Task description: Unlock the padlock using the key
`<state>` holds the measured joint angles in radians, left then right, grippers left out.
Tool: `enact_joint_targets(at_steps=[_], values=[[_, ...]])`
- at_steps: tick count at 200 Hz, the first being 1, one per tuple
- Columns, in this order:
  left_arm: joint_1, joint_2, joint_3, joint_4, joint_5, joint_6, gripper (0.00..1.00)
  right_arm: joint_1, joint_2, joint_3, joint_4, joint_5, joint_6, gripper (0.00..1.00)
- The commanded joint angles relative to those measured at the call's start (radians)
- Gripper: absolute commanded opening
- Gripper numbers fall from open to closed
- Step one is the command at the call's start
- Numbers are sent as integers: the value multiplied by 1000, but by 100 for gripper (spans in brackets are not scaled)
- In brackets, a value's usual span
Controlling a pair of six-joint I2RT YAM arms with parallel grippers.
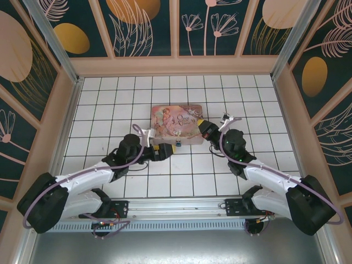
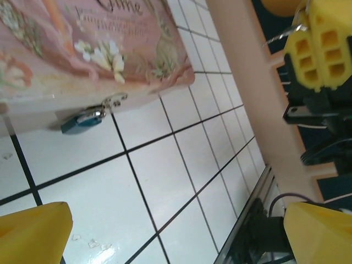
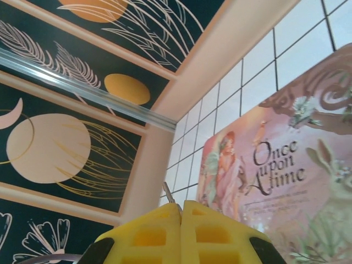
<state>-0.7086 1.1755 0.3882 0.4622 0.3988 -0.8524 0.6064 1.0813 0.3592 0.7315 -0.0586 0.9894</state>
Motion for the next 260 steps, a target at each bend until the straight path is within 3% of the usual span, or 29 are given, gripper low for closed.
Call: enact_joint_targets(at_steps=[1, 65, 132, 260], values=[[-20, 57, -18, 106, -42, 54, 99, -21, 8, -24, 30, -35, -27, 0], [-46, 237, 6, 227, -66, 124, 99, -54, 36, -53, 84, -77, -19, 0], [-46, 351, 6, 369, -132, 178, 98, -91, 199, -14, 168, -136, -12, 0], [-46, 495, 83, 422, -153, 240, 97, -108, 349, -46, 330, -153, 32, 0]])
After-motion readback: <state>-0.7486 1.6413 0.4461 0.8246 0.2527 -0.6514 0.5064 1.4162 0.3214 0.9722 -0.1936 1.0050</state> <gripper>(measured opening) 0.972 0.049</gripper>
